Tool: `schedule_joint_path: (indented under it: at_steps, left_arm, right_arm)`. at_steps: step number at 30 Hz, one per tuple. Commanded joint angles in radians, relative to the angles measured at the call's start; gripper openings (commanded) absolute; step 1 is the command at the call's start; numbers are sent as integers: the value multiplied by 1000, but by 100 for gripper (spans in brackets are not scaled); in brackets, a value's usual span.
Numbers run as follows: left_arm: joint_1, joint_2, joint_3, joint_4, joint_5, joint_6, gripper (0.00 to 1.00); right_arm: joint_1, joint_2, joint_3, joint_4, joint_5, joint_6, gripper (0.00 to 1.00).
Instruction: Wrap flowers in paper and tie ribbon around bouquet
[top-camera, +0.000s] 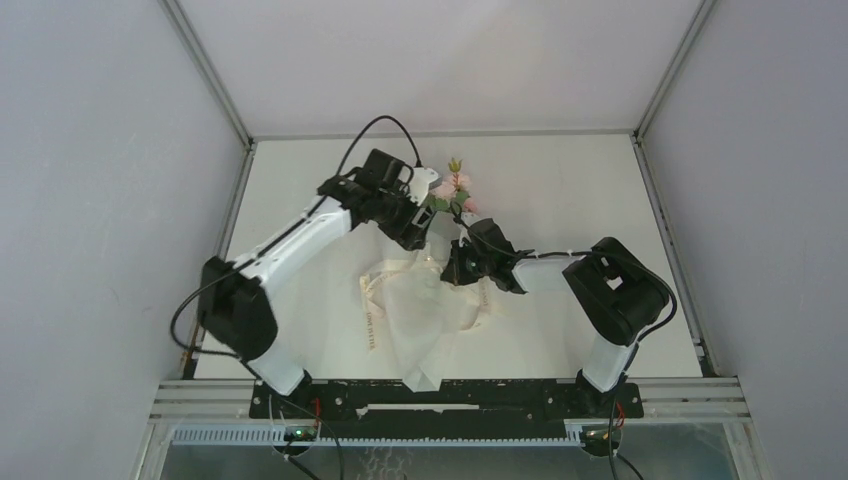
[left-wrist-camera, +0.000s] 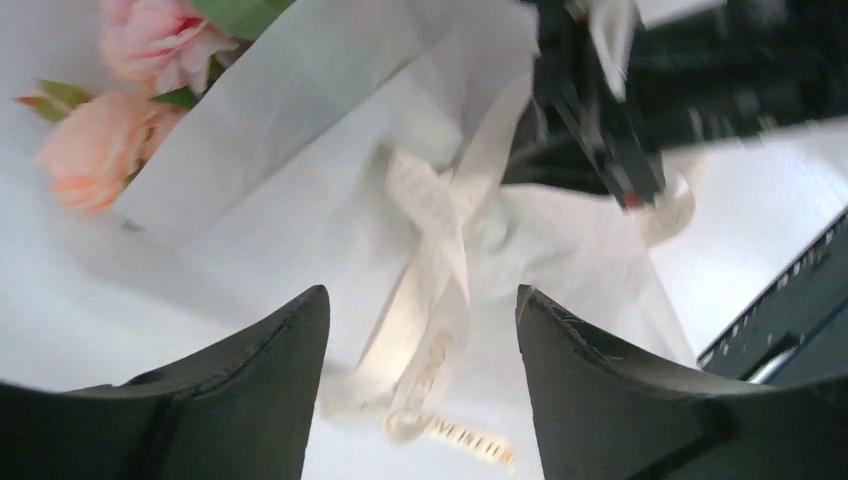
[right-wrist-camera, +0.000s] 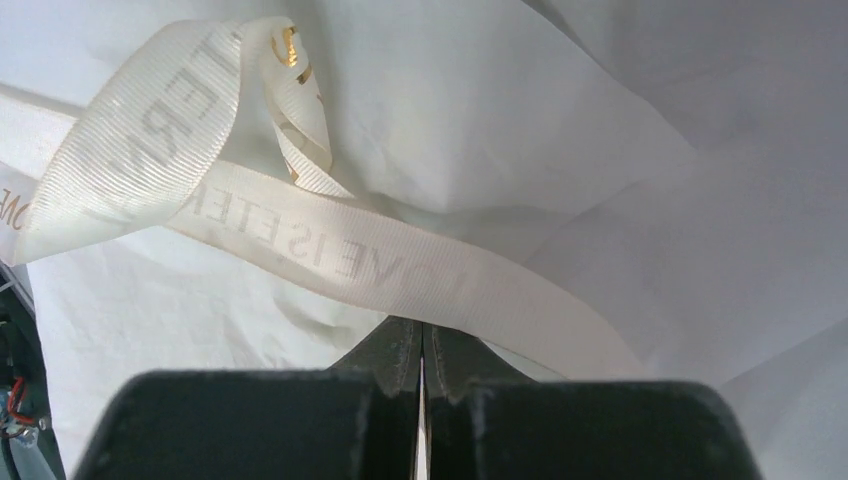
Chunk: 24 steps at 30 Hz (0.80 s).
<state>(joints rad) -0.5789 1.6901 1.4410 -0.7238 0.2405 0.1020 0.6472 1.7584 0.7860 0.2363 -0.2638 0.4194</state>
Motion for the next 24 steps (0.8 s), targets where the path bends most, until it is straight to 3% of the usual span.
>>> schedule_joint_path:
  at_steps: [1, 5, 9, 14, 18, 24]
  left_arm:
    - [80, -224, -77, -150, 88, 317, 67]
    - [187, -315, -282, -103, 59, 500, 54]
    - [208, -289, -436, 18, -48, 589, 62]
    - [238, -240, -487, 143, -32, 633, 66]
    - [237, -197, -492, 147, 38, 647, 67]
    - [237, -128, -466, 190, 79, 530, 57]
  right_arm:
    - [-10, 10, -4, 27, -14, 27, 0]
    - [-9, 4, -4, 26, -24, 26, 0]
    - [-8, -9, -4, 20, -29, 26, 0]
    - [-1, -27, -4, 6, -21, 24, 0]
    - [0, -46, -8, 1, -16, 20, 0]
    - [-7, -64, -20, 6, -21, 20, 0]
